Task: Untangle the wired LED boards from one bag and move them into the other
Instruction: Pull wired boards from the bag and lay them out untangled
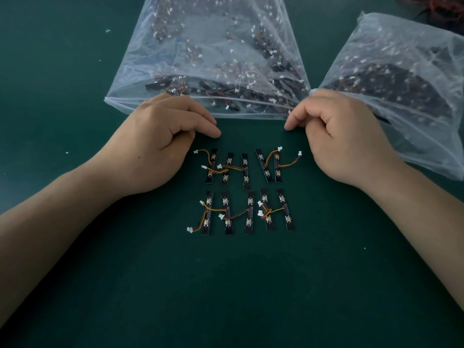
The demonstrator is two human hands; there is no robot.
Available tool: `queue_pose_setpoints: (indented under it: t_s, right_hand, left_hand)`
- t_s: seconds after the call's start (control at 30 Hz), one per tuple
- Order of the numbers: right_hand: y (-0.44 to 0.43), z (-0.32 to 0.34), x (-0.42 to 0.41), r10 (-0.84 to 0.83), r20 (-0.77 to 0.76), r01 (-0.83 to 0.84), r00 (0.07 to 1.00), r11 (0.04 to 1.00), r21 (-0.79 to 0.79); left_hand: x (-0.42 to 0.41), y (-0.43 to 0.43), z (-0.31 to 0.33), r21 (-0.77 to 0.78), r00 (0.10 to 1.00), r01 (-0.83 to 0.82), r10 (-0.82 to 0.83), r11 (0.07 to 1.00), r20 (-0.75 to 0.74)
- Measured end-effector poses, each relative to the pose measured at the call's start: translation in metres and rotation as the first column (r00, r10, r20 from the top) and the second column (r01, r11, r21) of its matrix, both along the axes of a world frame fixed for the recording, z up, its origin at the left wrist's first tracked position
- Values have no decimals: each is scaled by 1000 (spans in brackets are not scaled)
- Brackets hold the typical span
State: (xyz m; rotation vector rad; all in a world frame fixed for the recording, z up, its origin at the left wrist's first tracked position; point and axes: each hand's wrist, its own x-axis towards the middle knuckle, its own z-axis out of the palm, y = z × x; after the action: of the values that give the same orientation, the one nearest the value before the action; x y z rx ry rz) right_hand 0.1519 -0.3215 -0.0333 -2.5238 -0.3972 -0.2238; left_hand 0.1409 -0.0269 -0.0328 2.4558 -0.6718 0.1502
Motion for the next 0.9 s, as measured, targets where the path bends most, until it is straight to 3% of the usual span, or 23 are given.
queue_pose_setpoints:
  t_s: [0.5, 0.6, 0.67, 0.77, 0.9]
  right_hand:
    - [-1, 2, -1, -5, -51, 7, 999, 1000, 21]
    - [-2, 4, -5, 17, -59, -19, 998, 999, -37]
    - [-4, 7, -7, 38, -83, -44, 996, 996, -77]
    - [-7, 16, -10, 68, -153, -92, 986, 984, -152]
    - [-11, 23, -17, 86, -217, -142, 972, 956, -257]
  left_hand:
    - [-3, 2, 1, -48, 998, -65, 64, 997, -24]
    - [-6, 5, 6, 16, 988, -141, 140, 990, 64]
    - [-9, 6, 11, 55, 989, -149, 148, 987, 26]
    - [-12, 9, 17, 133, 993, -53, 66, 990, -99]
    - [-13, 24, 26, 220, 984, 139, -111, 965, -137]
